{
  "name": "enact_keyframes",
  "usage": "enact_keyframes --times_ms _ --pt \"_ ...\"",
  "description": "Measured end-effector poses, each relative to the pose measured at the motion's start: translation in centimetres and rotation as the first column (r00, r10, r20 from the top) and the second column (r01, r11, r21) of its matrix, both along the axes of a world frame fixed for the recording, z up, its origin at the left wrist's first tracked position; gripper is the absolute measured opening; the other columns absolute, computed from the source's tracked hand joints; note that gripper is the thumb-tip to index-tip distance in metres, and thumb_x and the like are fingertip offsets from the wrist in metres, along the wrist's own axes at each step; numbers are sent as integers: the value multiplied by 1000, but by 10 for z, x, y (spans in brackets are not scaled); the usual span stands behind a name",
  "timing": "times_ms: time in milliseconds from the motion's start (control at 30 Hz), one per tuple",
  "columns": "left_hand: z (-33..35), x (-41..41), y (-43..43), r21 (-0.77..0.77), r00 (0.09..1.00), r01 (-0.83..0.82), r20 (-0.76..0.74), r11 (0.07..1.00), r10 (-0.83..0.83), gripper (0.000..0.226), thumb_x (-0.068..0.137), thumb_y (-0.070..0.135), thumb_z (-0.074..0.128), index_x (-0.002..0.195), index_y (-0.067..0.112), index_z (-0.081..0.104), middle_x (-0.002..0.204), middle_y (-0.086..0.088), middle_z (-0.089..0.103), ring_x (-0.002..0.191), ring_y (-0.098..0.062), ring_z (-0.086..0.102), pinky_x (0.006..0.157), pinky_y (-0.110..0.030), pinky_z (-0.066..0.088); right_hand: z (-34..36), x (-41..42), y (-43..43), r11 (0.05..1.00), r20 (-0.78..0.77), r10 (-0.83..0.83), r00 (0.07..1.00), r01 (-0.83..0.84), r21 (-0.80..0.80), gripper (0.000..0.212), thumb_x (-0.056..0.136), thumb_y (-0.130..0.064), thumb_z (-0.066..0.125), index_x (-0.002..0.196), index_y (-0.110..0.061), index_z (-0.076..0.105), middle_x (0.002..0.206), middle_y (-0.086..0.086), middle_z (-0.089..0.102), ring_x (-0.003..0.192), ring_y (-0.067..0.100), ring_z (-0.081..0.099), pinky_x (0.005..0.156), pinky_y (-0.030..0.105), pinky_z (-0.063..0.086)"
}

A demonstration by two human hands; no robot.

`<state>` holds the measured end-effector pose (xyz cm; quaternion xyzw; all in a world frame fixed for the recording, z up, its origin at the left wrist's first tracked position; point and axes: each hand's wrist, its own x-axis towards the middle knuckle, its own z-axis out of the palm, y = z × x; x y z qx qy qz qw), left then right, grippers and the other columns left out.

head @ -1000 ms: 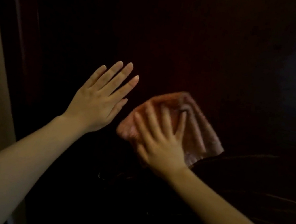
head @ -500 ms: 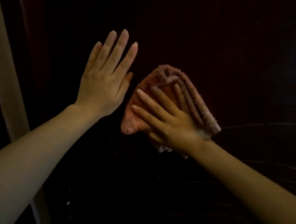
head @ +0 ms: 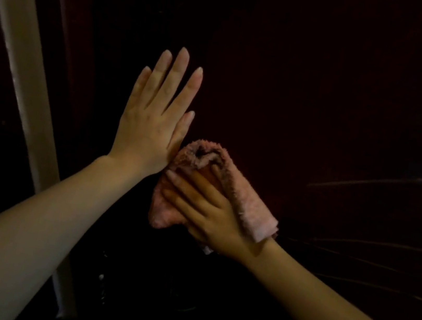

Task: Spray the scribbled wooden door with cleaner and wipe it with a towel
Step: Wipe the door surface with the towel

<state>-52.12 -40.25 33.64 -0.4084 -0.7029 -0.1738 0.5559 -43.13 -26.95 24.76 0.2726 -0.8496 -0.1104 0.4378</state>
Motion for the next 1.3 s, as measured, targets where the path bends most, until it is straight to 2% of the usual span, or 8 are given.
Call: enact_keyframes --times_ms 200,367,633,767,900,1000,1100,1300 --pt "-14 8 5 94 991 -27 134 995 15 52 100 33 15 147 12 9 153 -20 11 141 -23 -3 115 -33 -10 35 42 51 987 -117 -140 983 148 67 52 96 -31 19 128 -8 52 139 11 40 142 25 14 116 46 4" --pt "1 47 53 167 983 -21 183 986 -10 58 98 33 21 145 3 9 151 -28 8 139 -43 1 113 -34 -15 44 62 71 962 -199 -246 949 264 66 57 96 -36 12 129 -11 51 140 8 38 143 23 6 116 44 -5" --pt "-1 62 98 302 996 -18 91 953 -10 54 100 34 17 147 8 11 148 -31 17 139 -41 11 115 -46 4 53 142 165 867 -258 -445 858 484 115 57 95 -44 22 147 -21 19 157 5 8 144 26 6 115 49 5" --pt "-7 49 106 318 991 -53 130 946 12 57 99 36 18 148 11 4 149 -32 14 140 -43 10 113 -57 13 60 158 171 670 -286 -742 606 662 -335 66 86 -51 33 145 -32 10 156 -8 -15 144 22 -8 111 54 -2" --pt "-11 31 100 93 951 -152 286 984 120 83 88 56 41 139 -7 24 150 -32 6 141 -44 -1 111 -60 11 52 107 104 495 -119 -807 578 551 -672 82 78 -53 38 145 -24 1 155 8 -11 142 28 -16 109 56 -10" --pt "-1 60 105 211 965 -64 260 975 7 67 96 36 31 147 9 -1 152 -29 5 141 -42 1 112 -60 9 45 95 89 548 -117 -783 610 589 -594 83 84 -54 33 147 -23 -12 153 4 -25 141 29 -18 109 58 -11" --pt "4 100 131 25 987 160 29 987 -161 55 98 34 14 144 5 13 150 -20 17 141 -32 7 116 -44 -5 42 111 109 636 -165 -748 643 623 -456 72 91 -55 22 147 -25 -12 154 0 -24 142 25 -15 110 56 -7" --pt "9 132 173 57 988 155 -8 986 -155 52 99 34 19 141 5 25 150 -13 23 143 -22 -3 116 -42 -5 70 187 192 695 -205 -717 666 661 -283 65 84 -54 37 143 -31 23 150 -1 17 142 24 8 111 52 2"
